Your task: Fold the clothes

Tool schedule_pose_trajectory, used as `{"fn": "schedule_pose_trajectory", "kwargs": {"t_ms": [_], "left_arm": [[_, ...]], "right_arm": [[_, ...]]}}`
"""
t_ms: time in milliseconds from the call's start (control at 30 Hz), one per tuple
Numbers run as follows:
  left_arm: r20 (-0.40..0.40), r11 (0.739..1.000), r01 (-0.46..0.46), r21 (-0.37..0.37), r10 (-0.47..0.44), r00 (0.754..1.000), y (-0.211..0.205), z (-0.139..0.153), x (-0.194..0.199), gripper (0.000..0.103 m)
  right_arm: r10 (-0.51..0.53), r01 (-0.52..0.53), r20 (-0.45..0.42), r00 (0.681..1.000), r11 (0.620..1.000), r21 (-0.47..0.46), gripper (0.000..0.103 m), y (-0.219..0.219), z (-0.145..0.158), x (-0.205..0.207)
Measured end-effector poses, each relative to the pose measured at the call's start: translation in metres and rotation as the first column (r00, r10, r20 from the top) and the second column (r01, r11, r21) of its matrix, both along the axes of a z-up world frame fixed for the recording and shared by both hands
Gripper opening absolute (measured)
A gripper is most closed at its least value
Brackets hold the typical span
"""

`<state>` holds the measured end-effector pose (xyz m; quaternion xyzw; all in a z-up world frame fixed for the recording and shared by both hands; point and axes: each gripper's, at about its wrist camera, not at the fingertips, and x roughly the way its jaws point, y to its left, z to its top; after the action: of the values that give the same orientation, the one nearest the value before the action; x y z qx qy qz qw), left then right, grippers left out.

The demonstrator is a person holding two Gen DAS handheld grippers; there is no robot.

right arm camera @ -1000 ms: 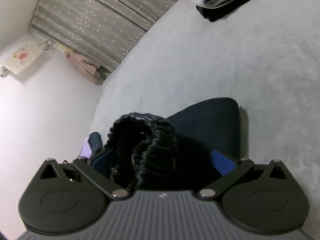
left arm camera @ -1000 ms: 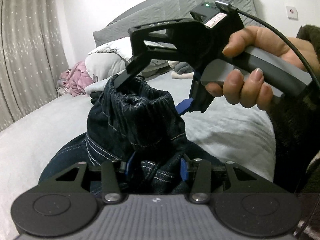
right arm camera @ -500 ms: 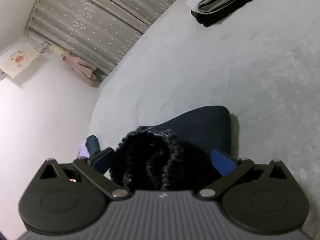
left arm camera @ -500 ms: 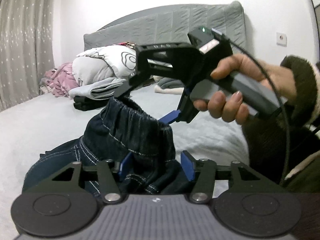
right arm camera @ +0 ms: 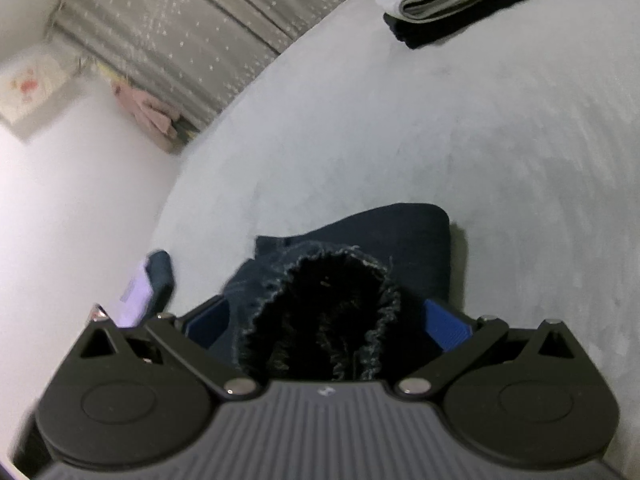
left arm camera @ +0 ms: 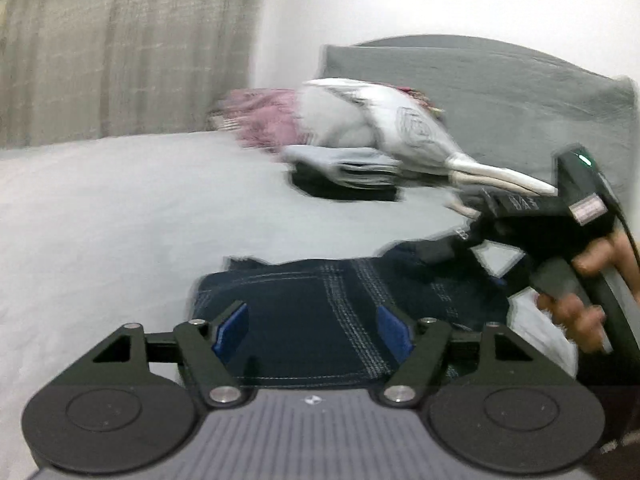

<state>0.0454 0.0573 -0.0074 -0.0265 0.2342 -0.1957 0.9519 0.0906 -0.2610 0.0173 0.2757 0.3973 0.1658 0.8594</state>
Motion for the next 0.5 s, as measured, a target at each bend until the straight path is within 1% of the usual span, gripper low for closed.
{"fn": "schedule_pose_trajectory", "kwargs": {"t_ms": [33,67,100,133,167,200,300,333,400,467,500], "left_arm": [[-0.021,0.999,-0.037,-0.015,0.036,0.999,0.007,0.000,0.004,0.071],[-0.044,0.997,-0.074,-0.030,0.073,0.996,0.013,0.000,0.008,0.071],[-0.057,0.995,-0.094,-0.038,0.092,0.994,0.017,0.000,0.010,0.071],[-0.063,0.994,-0.106,-0.042,0.103,0.993,0.019,0.001,0.011,0.071],[-0.069,0.992,-0.121,-0.048,0.117,0.991,0.023,0.002,0.012,0.071],[-0.072,0.989,-0.134,-0.056,0.130,0.989,0.026,0.003,0.012,0.071],[-0.061,0.986,-0.138,-0.097,0.133,0.989,0.036,0.010,0.009,0.071],[-0.061,0.985,-0.134,-0.107,0.128,0.990,0.037,0.010,0.008,0.071],[-0.069,0.985,-0.095,-0.141,0.086,0.994,0.038,0.012,0.006,0.071],[-0.072,0.986,-0.055,-0.155,0.045,0.996,0.036,0.011,0.004,0.071],[-0.072,0.987,-0.034,-0.156,0.023,0.997,0.034,0.011,0.003,0.070]], "right_arm": [[0.007,-0.007,0.004,1.000,1.000,-0.019,0.102,0.003,-0.001,0.001],[0.015,-0.015,0.007,1.000,1.000,-0.026,0.092,0.006,-0.002,0.002],[0.024,-0.024,0.009,1.000,0.999,-0.034,0.066,0.009,-0.003,0.004],[0.032,-0.032,0.012,0.999,0.999,-0.041,0.057,0.012,-0.003,0.005],[0.041,-0.040,0.014,0.999,0.998,-0.048,0.050,0.014,-0.004,0.006],[0.048,-0.047,0.032,0.998,0.998,-0.046,0.041,0.015,0.000,0.004],[0.068,-0.067,0.117,0.991,0.998,-0.015,0.034,0.011,0.024,-0.007],[0.079,-0.078,0.152,0.985,0.997,-0.009,0.034,0.010,0.033,-0.013],[0.099,-0.095,0.199,0.975,0.995,-0.029,0.033,0.007,0.047,-0.025],[0.115,-0.103,0.201,0.973,0.992,-0.066,0.033,0.003,0.047,-0.033],[0.123,-0.108,0.181,0.976,0.990,-0.091,0.033,-0.001,0.042,-0.037]]}}
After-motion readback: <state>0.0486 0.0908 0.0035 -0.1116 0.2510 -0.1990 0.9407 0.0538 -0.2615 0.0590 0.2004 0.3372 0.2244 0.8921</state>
